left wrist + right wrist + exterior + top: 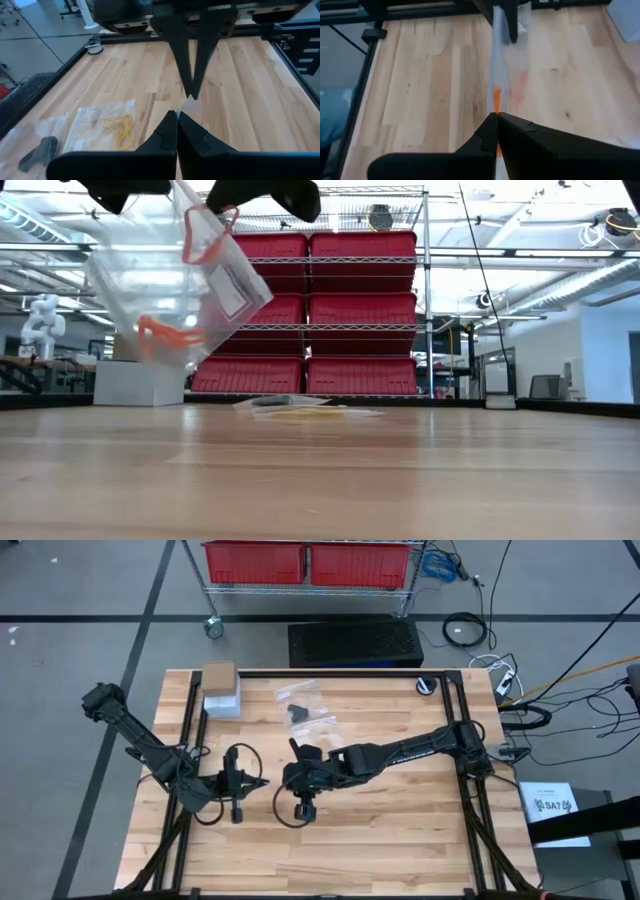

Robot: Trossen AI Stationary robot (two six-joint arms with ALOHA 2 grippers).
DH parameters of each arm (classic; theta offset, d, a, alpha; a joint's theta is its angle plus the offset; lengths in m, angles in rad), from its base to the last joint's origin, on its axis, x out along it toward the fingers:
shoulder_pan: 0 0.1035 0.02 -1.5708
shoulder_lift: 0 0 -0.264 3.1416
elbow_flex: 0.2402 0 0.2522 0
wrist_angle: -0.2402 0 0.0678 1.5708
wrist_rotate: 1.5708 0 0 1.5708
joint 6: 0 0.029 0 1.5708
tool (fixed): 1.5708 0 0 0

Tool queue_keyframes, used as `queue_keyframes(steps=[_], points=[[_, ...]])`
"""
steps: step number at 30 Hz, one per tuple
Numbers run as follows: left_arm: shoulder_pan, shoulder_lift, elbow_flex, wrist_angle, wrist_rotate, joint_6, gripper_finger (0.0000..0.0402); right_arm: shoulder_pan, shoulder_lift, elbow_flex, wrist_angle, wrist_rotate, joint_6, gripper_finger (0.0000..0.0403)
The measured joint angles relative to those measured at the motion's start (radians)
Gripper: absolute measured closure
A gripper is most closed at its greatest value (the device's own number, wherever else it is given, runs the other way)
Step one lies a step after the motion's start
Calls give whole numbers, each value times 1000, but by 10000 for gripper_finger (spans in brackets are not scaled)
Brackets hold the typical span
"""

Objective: Sort rubber bands
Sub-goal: Put the left orange rubber band into the transparent zip bag, then close the transparent zip bag

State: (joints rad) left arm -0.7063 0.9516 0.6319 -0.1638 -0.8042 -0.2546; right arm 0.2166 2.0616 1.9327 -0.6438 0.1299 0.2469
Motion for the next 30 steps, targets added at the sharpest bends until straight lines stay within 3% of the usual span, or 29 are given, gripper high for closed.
queue_keyframes(steps=[9, 17, 30], points=[[0, 0, 0, 0, -30, -23, 401, 0, 0, 0, 36, 6, -1, 386], [0, 0, 0, 0, -36, -26, 401, -1, 0, 0, 35, 105, -8, 371], [0, 0, 0, 0, -36, -26, 401, 1, -11, 8, 35, 106, -9, 232]])
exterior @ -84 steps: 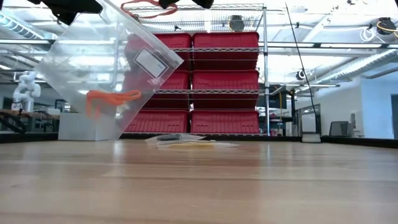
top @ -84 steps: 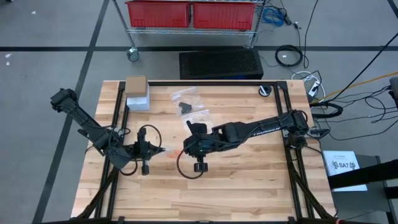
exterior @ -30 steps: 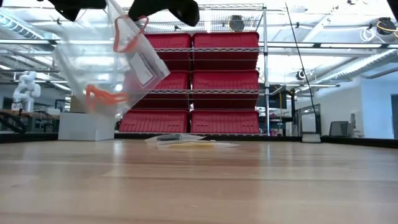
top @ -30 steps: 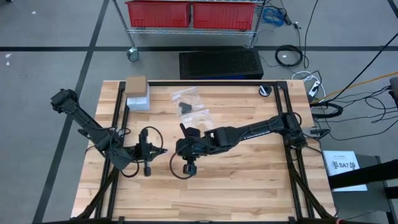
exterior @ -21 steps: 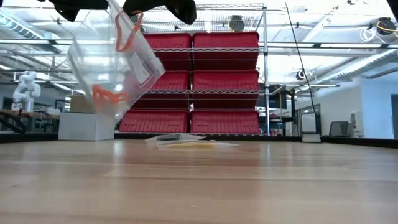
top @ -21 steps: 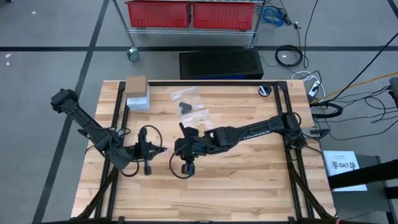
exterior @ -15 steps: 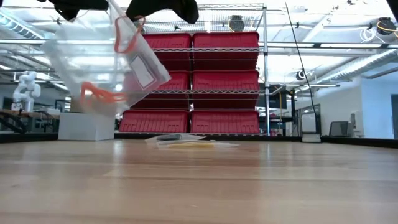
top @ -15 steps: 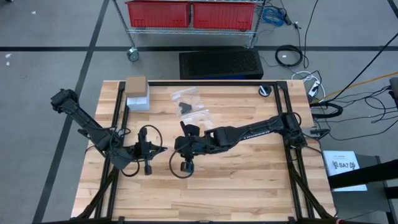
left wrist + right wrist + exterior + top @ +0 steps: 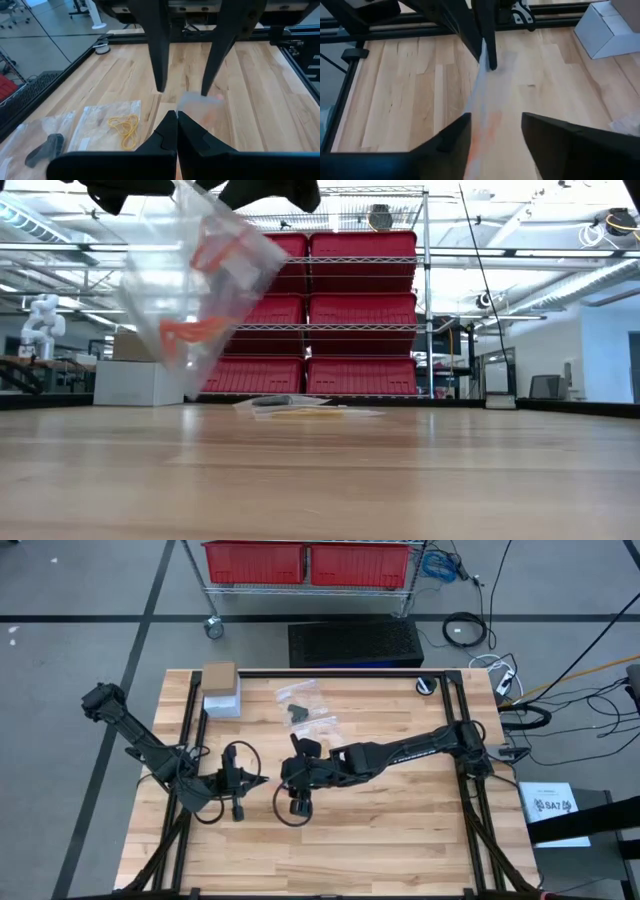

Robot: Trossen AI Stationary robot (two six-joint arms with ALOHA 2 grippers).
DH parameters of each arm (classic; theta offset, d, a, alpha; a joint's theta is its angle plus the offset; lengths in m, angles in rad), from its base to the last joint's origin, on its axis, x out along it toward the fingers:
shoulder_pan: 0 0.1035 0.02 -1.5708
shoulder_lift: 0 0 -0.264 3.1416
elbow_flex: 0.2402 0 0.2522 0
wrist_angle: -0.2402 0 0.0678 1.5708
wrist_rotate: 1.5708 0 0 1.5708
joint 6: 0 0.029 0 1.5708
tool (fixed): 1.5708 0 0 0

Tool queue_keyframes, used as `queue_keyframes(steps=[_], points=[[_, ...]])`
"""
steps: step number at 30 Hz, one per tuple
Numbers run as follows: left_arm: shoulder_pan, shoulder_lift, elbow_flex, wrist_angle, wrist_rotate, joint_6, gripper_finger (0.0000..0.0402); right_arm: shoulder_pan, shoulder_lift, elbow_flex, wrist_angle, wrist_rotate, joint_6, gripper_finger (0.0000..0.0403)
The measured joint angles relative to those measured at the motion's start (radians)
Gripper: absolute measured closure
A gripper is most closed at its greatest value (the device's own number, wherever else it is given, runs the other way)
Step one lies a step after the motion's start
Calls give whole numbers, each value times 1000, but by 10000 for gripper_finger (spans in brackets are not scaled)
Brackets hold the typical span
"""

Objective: Sort rubber bands
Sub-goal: Close the transparent zip bag

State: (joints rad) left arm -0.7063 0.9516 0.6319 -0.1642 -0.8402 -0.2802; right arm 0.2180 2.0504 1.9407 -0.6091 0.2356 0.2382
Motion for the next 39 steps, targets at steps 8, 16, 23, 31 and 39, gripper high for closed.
queue_keyframes(steps=[8, 16, 23, 31, 39], points=[[0, 0, 0, -1, -1, 2, 401, 23, -62, 89, -268, 3, 35, 192], [-1, 0, 0, -1, -1, 2, 401, 91, -103, 80, -653, 130, 206, 218], [-1, 0, 0, -1, 0, 1, 401, 146, -109, -166, -505, 162, 260, 273], [-1, 0, 0, -9, 4, 0, 401, 135, -210, -652, 97, 131, 274, 354], [-1, 0, 0, -10, 6, 6, 401, 137, -322, -1094, 988, 245, 202, 394]])
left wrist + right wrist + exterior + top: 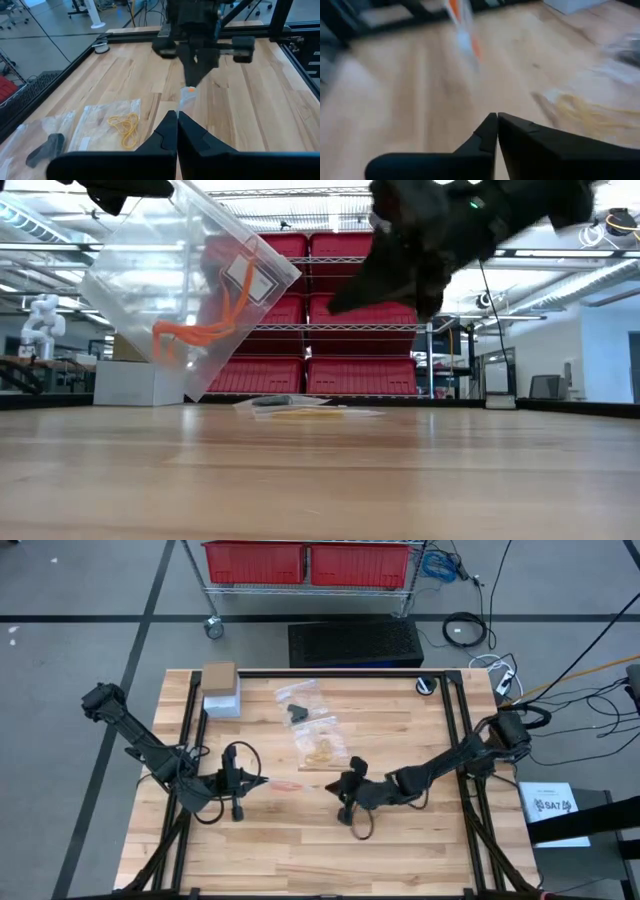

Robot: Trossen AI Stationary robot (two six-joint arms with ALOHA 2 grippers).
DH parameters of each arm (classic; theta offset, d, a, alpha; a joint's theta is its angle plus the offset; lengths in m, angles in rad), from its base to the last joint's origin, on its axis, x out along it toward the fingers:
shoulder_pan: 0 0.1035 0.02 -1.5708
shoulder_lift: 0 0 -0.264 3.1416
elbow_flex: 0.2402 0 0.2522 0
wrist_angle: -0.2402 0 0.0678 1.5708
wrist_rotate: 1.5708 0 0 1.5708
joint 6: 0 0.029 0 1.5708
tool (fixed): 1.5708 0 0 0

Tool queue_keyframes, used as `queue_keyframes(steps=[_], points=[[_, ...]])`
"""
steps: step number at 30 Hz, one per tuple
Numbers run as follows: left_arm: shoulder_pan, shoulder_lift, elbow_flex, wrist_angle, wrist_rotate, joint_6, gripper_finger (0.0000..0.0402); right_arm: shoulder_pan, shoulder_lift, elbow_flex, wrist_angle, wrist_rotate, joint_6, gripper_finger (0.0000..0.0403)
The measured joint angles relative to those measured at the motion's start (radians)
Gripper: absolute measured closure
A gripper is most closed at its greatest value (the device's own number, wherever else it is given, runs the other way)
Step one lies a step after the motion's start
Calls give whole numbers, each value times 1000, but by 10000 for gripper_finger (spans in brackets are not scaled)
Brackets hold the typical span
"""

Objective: Sort rubber bands
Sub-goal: Close the transparent zip bag

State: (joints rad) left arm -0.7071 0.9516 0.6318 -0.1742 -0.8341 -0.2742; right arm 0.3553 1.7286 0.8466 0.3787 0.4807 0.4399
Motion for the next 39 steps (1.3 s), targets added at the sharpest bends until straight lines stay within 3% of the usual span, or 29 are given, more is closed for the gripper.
queue_keyframes(steps=[3, 5, 9, 17, 22, 26, 32, 36, 39], points=[[0, 0, 0, 0, 0, 0, 401, -22, 49, -86, 302, -21, 64, 385], [0, 0, 0, -1, 0, 1, 401, -43, 72, -99, 362, -82, 88, 378], [-2, -2, 0, -7, -3, 22, 401, -31, 100, -69, 380, -113, 24, 351], [-3, -2, 0, -6, -6, 26, 401, 7, 102, 8, 357, 41, -109, 256], [-3, -2, 0, 11, -7, 30, 401, 4, 103, 25, 307, 45, -115, 229], [-2, -2, 0, 20, -7, 38, 401, 5, 102, 47, 307, 43, -152, 261], [-2, -3, -1, 121, -8, 100, 401, 5, 103, 103, 279, -9, -193, 386], [-2, -2, -1, 139, -8, 102, 401, 5, 97, 184, 226, -34, -245, 387], [-2, -3, -1, 158, -8, 100, 401, 5, 97, 278, 62, -45, -261, 395]])
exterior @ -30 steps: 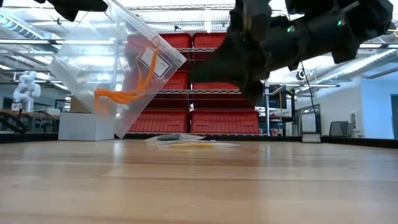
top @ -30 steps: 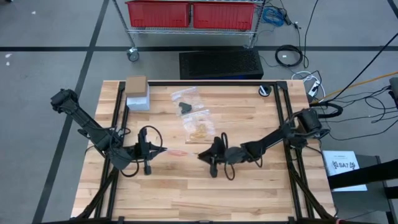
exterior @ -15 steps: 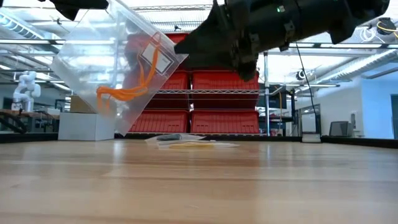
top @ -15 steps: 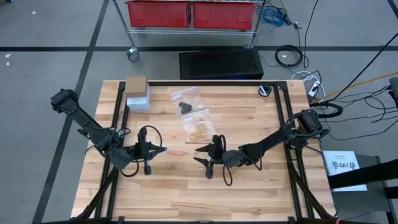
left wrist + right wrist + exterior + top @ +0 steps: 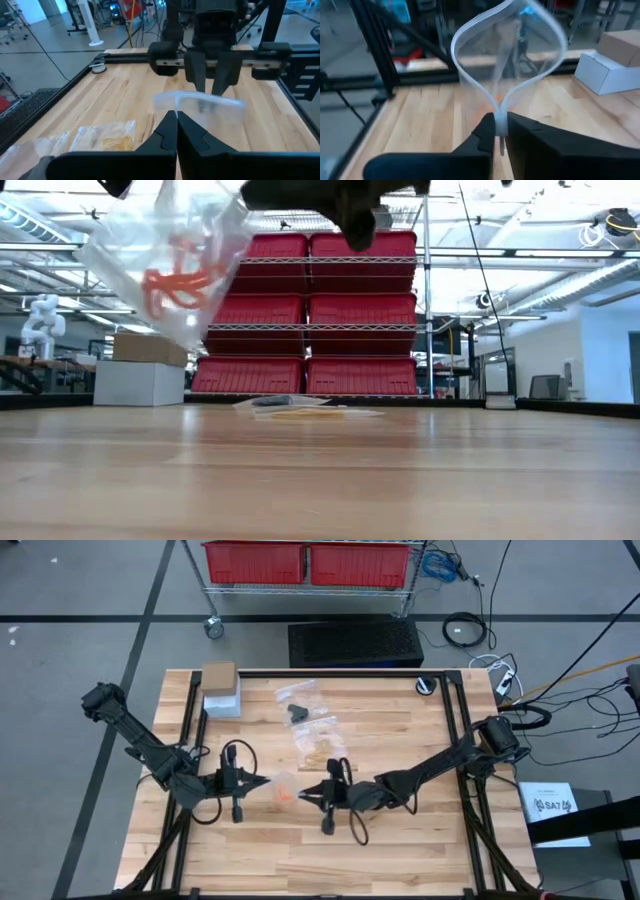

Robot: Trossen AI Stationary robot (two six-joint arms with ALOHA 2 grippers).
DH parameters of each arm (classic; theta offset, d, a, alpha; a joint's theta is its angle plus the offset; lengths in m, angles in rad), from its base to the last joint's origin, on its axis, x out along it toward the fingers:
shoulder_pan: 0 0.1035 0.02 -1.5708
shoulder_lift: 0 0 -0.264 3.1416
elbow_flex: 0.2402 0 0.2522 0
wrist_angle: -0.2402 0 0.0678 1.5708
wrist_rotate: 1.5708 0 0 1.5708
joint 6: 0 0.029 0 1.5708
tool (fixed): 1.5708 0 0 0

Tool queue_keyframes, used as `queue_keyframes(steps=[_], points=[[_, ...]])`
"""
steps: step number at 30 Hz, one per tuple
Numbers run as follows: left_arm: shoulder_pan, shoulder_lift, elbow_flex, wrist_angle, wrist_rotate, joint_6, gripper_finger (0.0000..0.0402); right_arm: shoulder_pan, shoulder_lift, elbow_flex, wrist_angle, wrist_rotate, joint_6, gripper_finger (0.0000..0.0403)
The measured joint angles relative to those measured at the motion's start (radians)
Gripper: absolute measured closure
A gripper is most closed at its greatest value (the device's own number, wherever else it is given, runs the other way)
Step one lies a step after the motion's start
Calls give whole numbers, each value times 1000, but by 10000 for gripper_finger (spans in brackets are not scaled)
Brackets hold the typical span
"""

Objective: Sort rubber bands
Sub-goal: Close the transparent zip bag

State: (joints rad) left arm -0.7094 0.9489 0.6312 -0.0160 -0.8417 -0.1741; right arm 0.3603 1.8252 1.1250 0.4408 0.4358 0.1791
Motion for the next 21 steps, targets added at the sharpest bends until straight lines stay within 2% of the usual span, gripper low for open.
queue_keyframes(steps=[3, 10, 15, 21], points=[[0, 0, 0, 11, 0, 0, 401, 0, 0, 102, -189, 11, 3, 398], [0, 40, 0, 6, 1, -24, 397, 2, 0, 188, -401, 13, 20, 400], [1, 60, 0, 2, -20, -53, 366, 24, -13, 212, -641, 13, 129, 401], [1, 60, 0, -1, -79, -52, 315, 72, -96, 249, -902, 13, 254, 402]])
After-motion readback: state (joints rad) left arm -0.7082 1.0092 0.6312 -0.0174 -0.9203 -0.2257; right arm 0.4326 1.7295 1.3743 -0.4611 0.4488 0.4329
